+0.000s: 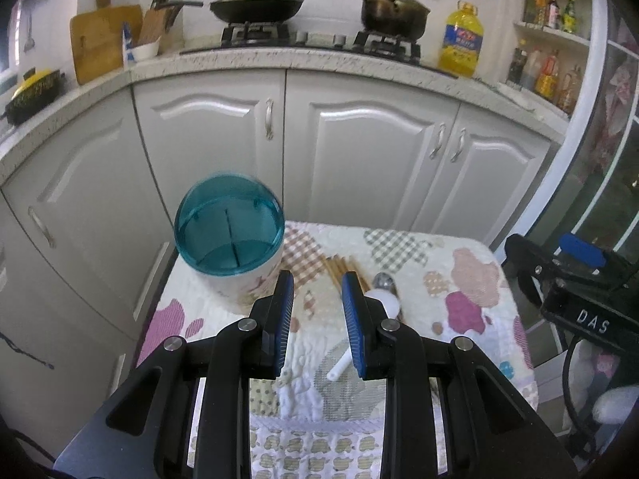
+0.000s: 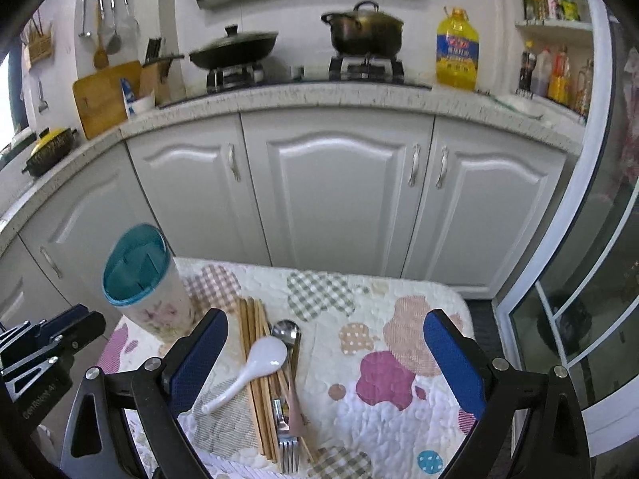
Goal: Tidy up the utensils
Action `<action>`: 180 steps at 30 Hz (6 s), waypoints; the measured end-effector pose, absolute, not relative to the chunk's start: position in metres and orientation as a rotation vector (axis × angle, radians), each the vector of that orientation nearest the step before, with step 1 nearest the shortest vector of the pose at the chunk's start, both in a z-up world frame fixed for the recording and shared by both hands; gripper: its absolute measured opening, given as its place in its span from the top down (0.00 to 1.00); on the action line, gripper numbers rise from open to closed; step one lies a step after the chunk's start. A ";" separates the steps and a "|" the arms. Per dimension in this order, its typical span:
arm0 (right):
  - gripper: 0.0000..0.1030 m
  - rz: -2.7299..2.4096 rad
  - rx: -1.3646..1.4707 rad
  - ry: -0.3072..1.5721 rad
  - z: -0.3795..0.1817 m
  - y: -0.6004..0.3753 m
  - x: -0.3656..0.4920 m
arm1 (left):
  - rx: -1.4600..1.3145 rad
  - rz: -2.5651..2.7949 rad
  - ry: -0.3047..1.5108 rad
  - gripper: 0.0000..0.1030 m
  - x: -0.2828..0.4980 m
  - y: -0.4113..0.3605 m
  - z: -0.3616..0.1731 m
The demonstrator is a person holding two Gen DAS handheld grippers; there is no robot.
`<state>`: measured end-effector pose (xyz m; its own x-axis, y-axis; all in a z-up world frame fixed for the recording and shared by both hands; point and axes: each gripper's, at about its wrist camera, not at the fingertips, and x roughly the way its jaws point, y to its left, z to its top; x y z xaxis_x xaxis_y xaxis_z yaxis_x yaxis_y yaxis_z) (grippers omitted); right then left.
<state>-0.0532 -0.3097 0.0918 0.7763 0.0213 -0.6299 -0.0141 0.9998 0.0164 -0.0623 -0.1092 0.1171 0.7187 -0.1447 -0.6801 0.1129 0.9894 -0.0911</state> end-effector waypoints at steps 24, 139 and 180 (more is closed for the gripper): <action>0.05 0.006 -0.007 0.596 0.132 -0.298 -0.088 | -0.052 -0.139 0.683 0.77 -0.087 -0.113 0.145; 0.05 0.121 -0.085 0.706 0.102 -0.287 -0.077 | -0.059 -0.129 0.765 0.77 -0.073 -0.117 0.117; 0.14 0.213 -0.022 0.890 0.035 -0.315 -0.042 | -0.081 -0.426 1.081 0.68 -0.059 -0.109 0.018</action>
<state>-0.0418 -0.3146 0.0354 0.6099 0.1754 -0.7728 -0.1934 0.9787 0.0694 -0.0589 -0.1089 0.0183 0.3977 -0.3753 -0.8372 0.2967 0.9161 -0.2697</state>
